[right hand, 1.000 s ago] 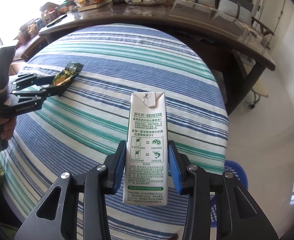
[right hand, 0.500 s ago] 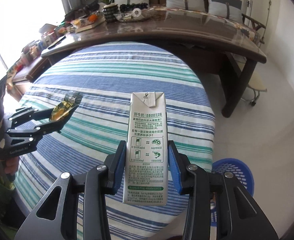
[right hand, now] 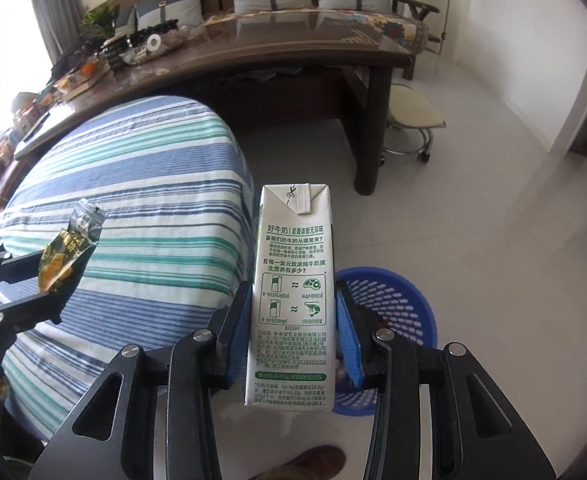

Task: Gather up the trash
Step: 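Carry carton and cracker packet to the blue wastebasket and open both tools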

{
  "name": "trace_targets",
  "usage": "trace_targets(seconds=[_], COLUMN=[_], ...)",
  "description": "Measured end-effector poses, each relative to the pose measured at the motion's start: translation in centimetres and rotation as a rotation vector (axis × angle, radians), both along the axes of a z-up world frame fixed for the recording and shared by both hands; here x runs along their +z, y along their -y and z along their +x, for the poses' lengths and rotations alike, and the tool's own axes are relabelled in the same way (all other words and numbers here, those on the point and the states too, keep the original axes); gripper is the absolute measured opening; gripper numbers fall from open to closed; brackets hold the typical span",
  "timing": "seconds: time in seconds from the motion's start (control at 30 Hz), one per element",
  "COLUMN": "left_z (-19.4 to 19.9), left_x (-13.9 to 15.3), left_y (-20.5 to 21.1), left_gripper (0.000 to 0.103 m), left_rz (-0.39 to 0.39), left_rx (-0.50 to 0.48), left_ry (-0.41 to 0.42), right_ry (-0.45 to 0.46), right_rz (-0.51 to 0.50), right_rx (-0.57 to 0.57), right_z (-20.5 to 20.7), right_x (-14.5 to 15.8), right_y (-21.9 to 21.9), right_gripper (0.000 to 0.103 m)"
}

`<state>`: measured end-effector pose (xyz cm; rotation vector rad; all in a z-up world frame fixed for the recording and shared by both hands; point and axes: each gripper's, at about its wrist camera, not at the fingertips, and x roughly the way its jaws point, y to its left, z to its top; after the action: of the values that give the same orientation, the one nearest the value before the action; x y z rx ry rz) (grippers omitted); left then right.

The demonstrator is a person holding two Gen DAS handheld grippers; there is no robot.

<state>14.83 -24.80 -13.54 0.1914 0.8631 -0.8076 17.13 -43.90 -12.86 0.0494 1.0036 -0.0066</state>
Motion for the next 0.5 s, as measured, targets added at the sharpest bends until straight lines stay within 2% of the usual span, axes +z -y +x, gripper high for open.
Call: trace_targets(seconds=[0.17, 0.3, 0.5], left_z=[0.2, 0.5, 1.9], left_x=[-3.2, -6.5, -10.9], left_y=[6.8, 11.0, 14.9], left_gripper=[0.04, 0.04, 0.041], left_rz=[0.019, 0.043, 0.078], left_rx=[-0.049, -0.069, -0.073], left_ry=[-0.064, -0.108, -0.152], right_ry=[-0.06, -0.104, -0.149], right_rz=[-0.006, 0.068, 0.153], right_rx=[-0.095, -0.16, -0.214], right_z=[0.1, 0.1, 1.3], right_x=[-3.5, -6.3, -9.7], right_y=[6.0, 9.7, 12.6], right_gripper=[0.04, 0.04, 0.04])
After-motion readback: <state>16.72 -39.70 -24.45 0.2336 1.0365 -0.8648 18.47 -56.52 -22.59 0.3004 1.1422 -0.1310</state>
